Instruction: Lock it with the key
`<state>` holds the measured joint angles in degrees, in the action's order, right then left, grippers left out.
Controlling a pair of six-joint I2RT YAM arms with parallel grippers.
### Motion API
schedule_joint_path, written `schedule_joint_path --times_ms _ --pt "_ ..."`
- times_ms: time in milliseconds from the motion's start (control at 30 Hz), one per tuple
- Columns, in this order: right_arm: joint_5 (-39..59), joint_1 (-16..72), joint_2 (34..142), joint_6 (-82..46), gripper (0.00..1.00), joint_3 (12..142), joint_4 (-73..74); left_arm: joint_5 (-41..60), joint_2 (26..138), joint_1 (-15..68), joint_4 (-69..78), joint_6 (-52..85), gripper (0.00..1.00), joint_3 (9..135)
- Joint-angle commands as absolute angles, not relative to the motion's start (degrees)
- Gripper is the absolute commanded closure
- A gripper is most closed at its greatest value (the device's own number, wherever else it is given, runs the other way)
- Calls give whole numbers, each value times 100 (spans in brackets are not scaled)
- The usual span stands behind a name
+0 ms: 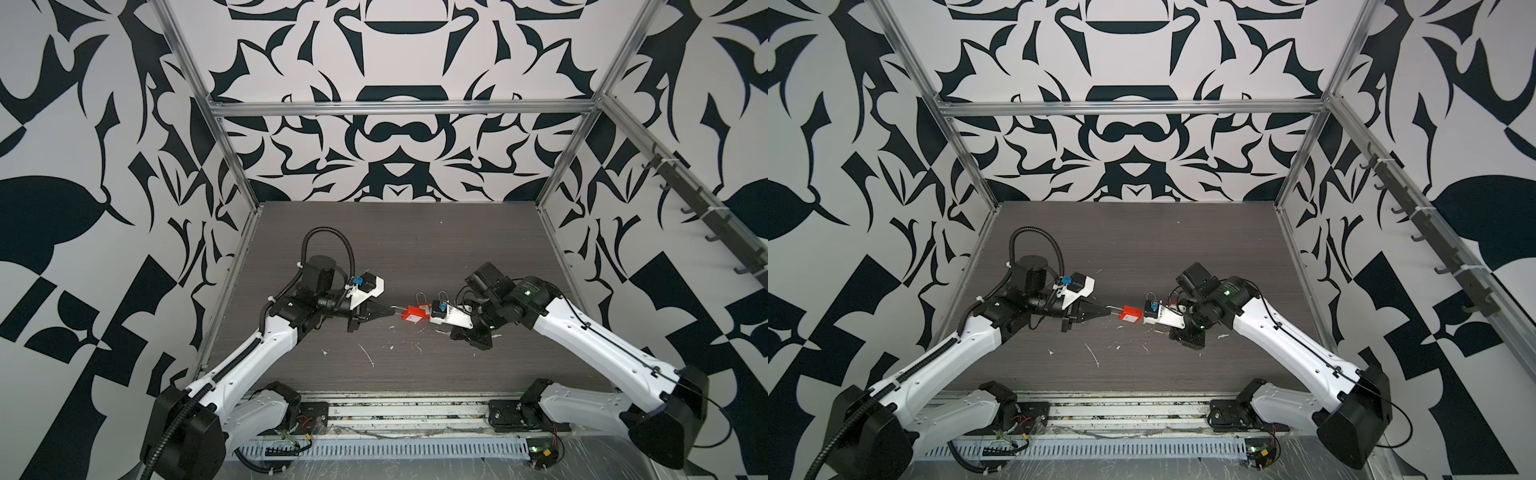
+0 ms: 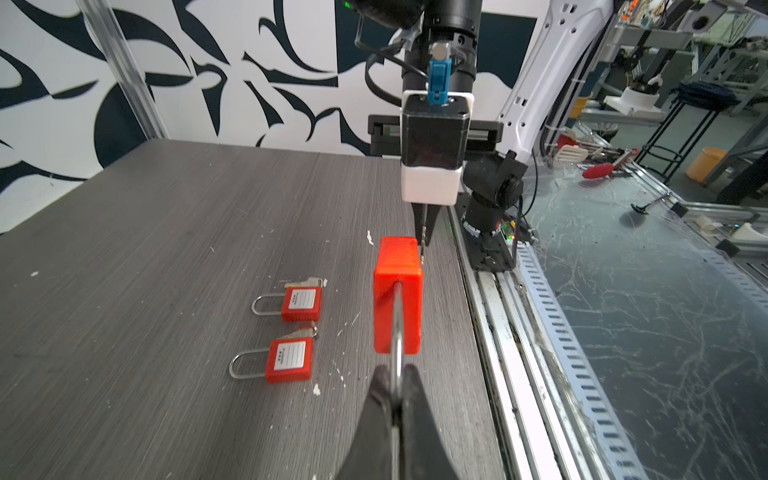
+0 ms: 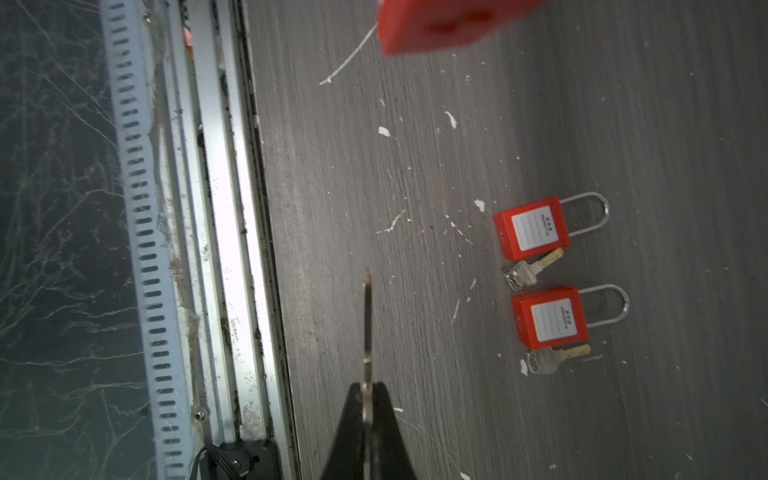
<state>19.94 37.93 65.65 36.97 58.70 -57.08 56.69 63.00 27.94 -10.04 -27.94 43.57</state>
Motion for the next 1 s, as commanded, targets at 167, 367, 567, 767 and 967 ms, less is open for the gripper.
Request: schedule_joint_path --times_ms 167,367,567,767,967 --pt "1218 3665 6156 2562 100 5691 -4639 4648 7376 2750 -4004 -4226 100 5600" --pt "913 3670 6389 1764 100 5713 -4458 3802 8081 2760 -4542 -4407 100 6002" --pt "729 3674 6860 1074 100 5816 -4449 3390 8977 2831 -5177 -4661 100 6664" --pt "885 3676 7047 459 100 5777 -4158 2832 9856 3057 -5642 -4842 100 7262" --pt "1041 3733 7049 91 100 5606 -3867 2457 10453 3222 -5828 -4852 100 7744"
